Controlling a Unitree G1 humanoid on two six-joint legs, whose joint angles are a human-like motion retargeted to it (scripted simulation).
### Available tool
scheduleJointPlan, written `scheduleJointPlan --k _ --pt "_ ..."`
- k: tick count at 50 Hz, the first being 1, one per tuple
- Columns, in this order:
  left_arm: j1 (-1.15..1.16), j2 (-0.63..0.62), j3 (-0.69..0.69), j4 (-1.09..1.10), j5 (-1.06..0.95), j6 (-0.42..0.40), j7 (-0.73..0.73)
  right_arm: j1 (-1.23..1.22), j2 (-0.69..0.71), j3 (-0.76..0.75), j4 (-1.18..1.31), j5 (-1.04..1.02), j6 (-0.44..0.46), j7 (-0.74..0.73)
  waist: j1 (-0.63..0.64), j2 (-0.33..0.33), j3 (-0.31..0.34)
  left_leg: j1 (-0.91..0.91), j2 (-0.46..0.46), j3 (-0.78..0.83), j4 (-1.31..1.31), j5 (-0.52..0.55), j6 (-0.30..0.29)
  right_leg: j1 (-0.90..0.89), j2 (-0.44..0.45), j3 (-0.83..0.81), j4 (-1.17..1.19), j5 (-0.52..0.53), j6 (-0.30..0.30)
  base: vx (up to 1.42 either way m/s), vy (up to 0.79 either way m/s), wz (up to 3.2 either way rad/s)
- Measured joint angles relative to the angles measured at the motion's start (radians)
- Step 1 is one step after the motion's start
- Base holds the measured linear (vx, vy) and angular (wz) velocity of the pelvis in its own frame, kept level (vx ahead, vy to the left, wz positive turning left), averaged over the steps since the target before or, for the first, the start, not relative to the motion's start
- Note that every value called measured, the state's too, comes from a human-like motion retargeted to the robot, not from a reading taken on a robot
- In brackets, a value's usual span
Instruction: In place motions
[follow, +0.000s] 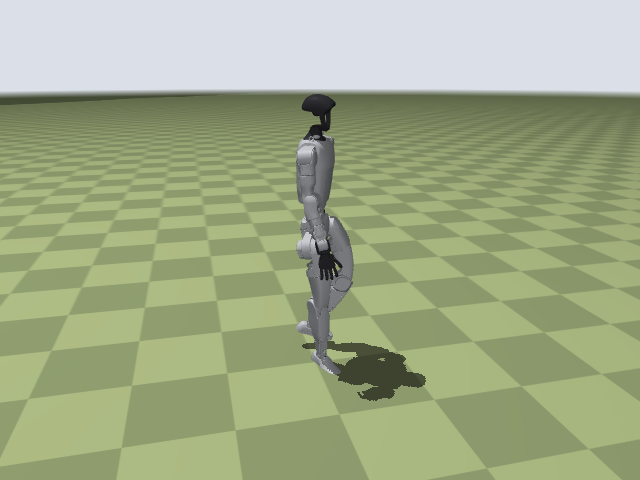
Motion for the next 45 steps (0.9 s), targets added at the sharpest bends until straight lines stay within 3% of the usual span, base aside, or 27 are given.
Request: scheduleJointPlan --k 5,7,8,9,10,14,17,20,23,25,27,30,35,39,45 --pt "-0.025 -0.002 -0.033 -0.063 -0.006 0.000 0.001 0.064 0.005 -0.011 0.039 0.016 0.029 -0.010 -0.010 0.033 -0.022 0.002 -0.073 -0.117 -0.384 -0.004 -0.056 0.021 0.032 0.018 -0.013 0.000 0.007 0.19 0.05 -0.35" --pt "-0.035 -0.009 -0.026 -0.084 -0.025 -0.002 0.000 0.089 0.004 -0.006 0.087 -0.008 0.056 -0.022 0.004 0.062 -0.022 0.056 -0.110 -0.201 -0.569 0.106 -0.131 0.054 0.080 0.044 -0.032 -0.001 0.006 0.27 0.08 -0.81" --pt "-0.036 -0.014 -0.020 -0.094 -0.034 -0.004 -0.001 0.102 0.003 -0.004 0.118 -0.027 0.070 -0.032 0.005 0.071 -0.029 0.081 -0.130 -0.237 -0.634 0.215 -0.126 0.068 0.094 0.055 -0.039 -0.003 0.008 0.30 0.10 -0.49" --pt "-0.036 -0.018 -0.006 -0.100 -0.041 -0.006 -0.004 0.111 0.004 0.002 0.154 -0.050 0.087 -0.042 -0.019 0.076 -0.042 0.090 -0.132 -0.263 -0.660 0.252 -0.151 0.076 0.100 0.058 -0.045 -0.006 0.010 0.31 0.10 -0.03" --pt "-0.037 -0.022 0.012 -0.105 -0.047 -0.007 -0.008 0.118 0.005 0.009 0.191 -0.075 0.106 -0.052 -0.055 0.079 -0.058 0.091 -0.125 -0.285 -0.666 0.253 -0.191 0.081 0.104 0.055 -0.050 -0.010 0.013 0.27 0.08 0.17" --pt "-0.089 -0.024 0.020 -0.113 -0.066 -0.005 -0.005 0.142 0.025 -0.012 0.304 -0.066 0.167 -0.085 -0.118 0.069 -0.081 0.102 -0.148 -0.249 -0.740 0.294 -0.190 0.075 0.108 0.036 -0.060 -0.024 0.013 0.08 0.01 0.38" --pt "-0.117 -0.024 -0.016 -0.137 -0.056 -0.008 -0.016 0.179 0.026 -0.031 0.357 -0.007 0.165 -0.070 -0.053 0.054 -0.071 0.119 -0.164 -0.245 -0.738 0.279 -0.186 0.075 0.098 0.095 -0.044 -0.028 0.016 0.17 0.02 -0.76" --pt "-0.117 -0.034 -0.036 -0.152 -0.041 -0.013 -0.007 0.210 0.032 -0.058 0.362 0.000 0.196 -0.074 -0.014 0.053 -0.102 0.100 -0.163 -0.245 -0.692 0.246 -0.206 0.038 0.090 0.138 -0.017 -0.031 0.026 0.22 0.05 -0.71" --pt "-0.116 -0.041 -0.045 -0.143 -0.056 -0.033 0.005 0.210 0.034 -0.063 0.328 0.004 0.179 -0.078 0.006 0.051 -0.079 0.081 -0.212 -0.481 -0.628 0.262 -0.227 0.040 0.091 0.182 -0.004 -0.027 0.031 0.11 0.06 -0.87" --pt "-0.116 -0.038 -0.044 -0.121 -0.058 -0.036 -0.004 0.204 0.036 -0.055 0.281 0.002 0.164 -0.060 0.034 0.050 -0.049 0.098 -0.232 -0.553 -0.608 0.266 -0.252 0.051 0.095 0.226 0.005 -0.018 0.033 0.17 0.09 -1.39" --pt "-0.104 -0.035 -0.033 -0.090 -0.050 -0.029 -0.005 0.192 0.036 -0.051 0.236 -0.005 0.152 -0.043 0.040 0.050 -0.047 0.122 -0.223 -0.528 -0.624 0.242 -0.242 0.048 0.096 0.257 0.015 -0.011 0.039 0.15 0.10 -1.23" --pt "-0.076 -0.033 0.009 -0.023 -0.048 -0.018 0.015 0.158 0.040 -0.046 0.168 -0.025 0.122 -0.018 -0.006 0.053 -0.078 0.145 -0.200 -0.415 -0.670 0.197 -0.177 0.016 0.095 0.304 0.034 0.000 0.053 0.14 0.12 -0.81" --pt "-0.041 -0.013 0.043 0.016 -0.056 -0.005 0.013 0.093 0.058 0.056 0.078 -0.039 0.050 0.003 -0.139 0.054 -0.071 0.168 -0.176 -0.313 -0.704 0.178 -0.171 -0.043 0.103 0.353 0.077 0.022 0.039 -0.03 0.02 -0.80" --pt "-0.047 0.017 -0.022 0.022 -0.011 0.007 0.005 0.080 0.066 0.106 0.021 -0.105 0.030 0.012 -0.108 0.055 -0.041 0.192 -0.147 -0.183 -0.716 0.146 -0.163 -0.047 0.083 0.240 0.070 -0.039 0.004 -0.19 -0.04 -2.03" --pt "-0.034 0.030 -0.060 -0.001 0.031 0.013 -0.010 0.114 0.060 0.158 -0.049 -0.173 0.007 0.039 -0.106 0.065 -0.048 0.230 -0.096 0.045 -0.751 0.095 -0.178 -0.034 0.028 -0.042 0.045 -0.134 0.038 -0.29 -0.05 -2.51"
